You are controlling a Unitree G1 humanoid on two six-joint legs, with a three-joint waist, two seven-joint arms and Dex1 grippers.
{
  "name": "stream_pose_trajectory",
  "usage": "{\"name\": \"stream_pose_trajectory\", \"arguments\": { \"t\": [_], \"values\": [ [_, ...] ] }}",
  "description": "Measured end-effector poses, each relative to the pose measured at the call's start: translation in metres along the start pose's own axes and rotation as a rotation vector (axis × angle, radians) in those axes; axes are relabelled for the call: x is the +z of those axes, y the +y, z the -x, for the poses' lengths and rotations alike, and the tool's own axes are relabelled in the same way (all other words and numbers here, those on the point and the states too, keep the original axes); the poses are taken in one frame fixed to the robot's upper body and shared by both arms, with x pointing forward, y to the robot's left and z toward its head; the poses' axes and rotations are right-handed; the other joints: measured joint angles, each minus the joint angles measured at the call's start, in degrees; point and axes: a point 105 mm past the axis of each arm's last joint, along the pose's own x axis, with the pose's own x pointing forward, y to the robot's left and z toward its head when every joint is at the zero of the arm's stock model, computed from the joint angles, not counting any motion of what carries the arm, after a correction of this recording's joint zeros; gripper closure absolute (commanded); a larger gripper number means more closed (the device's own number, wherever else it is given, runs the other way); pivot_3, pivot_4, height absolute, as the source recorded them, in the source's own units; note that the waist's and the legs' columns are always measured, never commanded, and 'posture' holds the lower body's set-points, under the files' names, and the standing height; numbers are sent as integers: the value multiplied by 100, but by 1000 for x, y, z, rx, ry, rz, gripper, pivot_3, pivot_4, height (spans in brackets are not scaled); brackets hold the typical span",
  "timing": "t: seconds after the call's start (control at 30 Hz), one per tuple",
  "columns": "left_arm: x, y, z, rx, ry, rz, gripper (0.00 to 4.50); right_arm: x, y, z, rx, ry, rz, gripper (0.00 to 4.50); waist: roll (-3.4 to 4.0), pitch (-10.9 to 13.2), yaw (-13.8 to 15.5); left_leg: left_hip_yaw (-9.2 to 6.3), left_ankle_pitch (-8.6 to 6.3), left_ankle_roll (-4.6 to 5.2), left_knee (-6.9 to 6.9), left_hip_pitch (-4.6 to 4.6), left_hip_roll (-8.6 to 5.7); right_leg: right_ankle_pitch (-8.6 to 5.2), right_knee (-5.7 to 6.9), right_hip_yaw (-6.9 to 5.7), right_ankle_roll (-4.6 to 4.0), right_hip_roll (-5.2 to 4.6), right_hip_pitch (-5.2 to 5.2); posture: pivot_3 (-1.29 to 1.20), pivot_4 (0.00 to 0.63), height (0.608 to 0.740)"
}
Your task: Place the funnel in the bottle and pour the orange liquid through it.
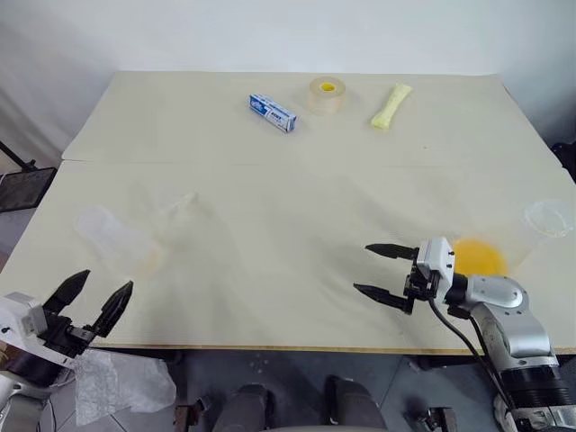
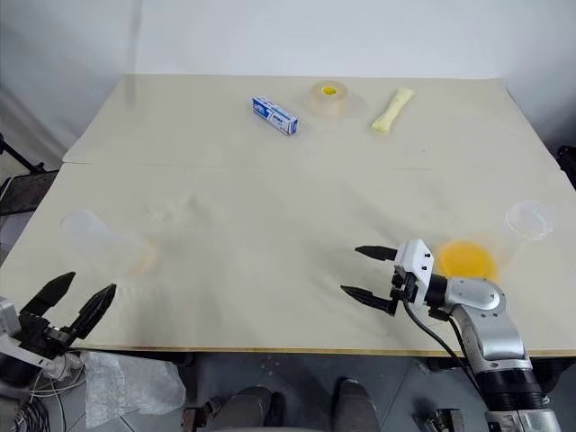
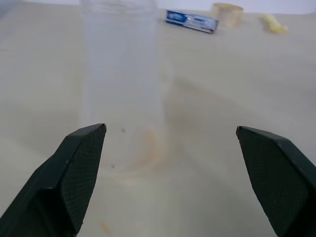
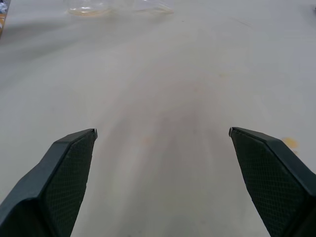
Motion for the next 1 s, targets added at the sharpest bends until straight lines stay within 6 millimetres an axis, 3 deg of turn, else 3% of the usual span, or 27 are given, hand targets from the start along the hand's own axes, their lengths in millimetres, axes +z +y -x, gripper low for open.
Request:
{"name": "stream_pose_trajectory", "arguments": {
  "t": [0.4, 0.83, 0.93, 1.0],
  "values": [
    [17, 25, -31, 60, -56, -32, 0, -3, 2, 1, -15, -2, -3, 7, 0, 0, -13, 2, -1, -2, 0, 0, 0, 1, 27, -35, 2, 6, -4, 0, 150, 740],
    [17, 22, -62, -18, -70, -44, 0, 3, 3, 0, -36, -14, 21, 7, 0, 0, -13, 3, 0, -3, 2, 1, 1, 2, 32, -59, 4, 8, -4, 0, 150, 740],
    [19, 20, -64, -36, -81, -50, 640, 2, 3, 0, -37, -12, 18, 0, 0, 0, -14, 3, 0, -3, 2, 1, 1, 2, 33, -59, 4, 8, -4, 0, 150, 740],
    [20, 17, -64, -63, -88, -55, 1292, 2, 4, 1, -38, -11, 16, 0, 0, 0, -14, 3, 0, -3, 2, 1, 1, 2, 32, -59, 4, 8, -4, 0, 150, 740]
  ]
}}
